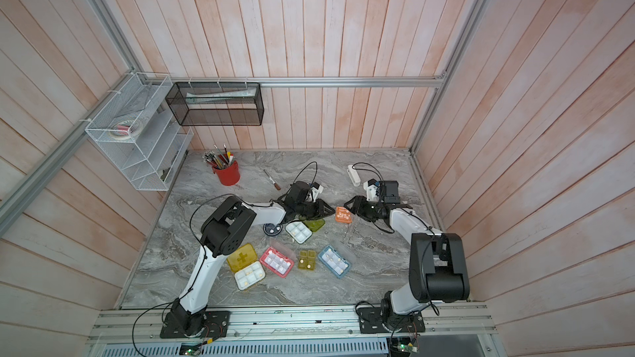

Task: Close pillboxes
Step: Close the lid on the pillbox.

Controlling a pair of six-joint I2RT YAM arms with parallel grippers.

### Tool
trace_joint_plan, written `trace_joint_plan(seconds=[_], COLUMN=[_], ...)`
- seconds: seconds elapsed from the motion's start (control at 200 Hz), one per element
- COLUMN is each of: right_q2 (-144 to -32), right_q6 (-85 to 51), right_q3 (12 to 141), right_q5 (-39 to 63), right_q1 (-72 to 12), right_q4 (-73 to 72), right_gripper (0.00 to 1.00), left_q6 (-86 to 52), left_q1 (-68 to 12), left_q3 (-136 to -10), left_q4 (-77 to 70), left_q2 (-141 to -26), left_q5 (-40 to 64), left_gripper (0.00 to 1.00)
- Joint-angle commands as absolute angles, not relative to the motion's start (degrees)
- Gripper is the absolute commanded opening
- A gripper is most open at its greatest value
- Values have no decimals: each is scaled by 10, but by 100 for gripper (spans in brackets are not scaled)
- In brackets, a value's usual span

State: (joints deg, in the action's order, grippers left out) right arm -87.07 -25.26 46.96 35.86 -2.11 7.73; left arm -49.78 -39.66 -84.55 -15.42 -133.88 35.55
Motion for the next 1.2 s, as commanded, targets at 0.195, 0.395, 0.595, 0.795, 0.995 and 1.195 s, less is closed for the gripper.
trace_joint_plan(seconds=[0.195, 0.395, 0.595, 0.795, 0.995, 1.195], right_q2=[-875, -874, -877, -881, -888, -900], right_q6=[-246, -244, -244, -245, -253, -266], right_q3=[488, 492, 489, 490, 489, 485], right_q5=[360, 360, 362, 368, 375, 386], right_q1=[-23, -24, -24, -24, -26, -33], right_q4=[89, 91, 90, 86, 73, 52], right_gripper=[56, 56, 56, 56, 56, 56], left_q6=[-511, -510, -510, -515, -516, -519], left_q1=[-401, -405, -407, -410, -413, -415], left_q3=[-866, -884, -895, -902, -911, -912], left_q4=[-167, -159, -139, -139, -134, -136], left_q2=[-1361, -1367, -1378, -1382, -1387, -1391], left_q5=[361, 361, 353, 354, 356, 359], left_gripper=[24, 24, 24, 24, 24, 23])
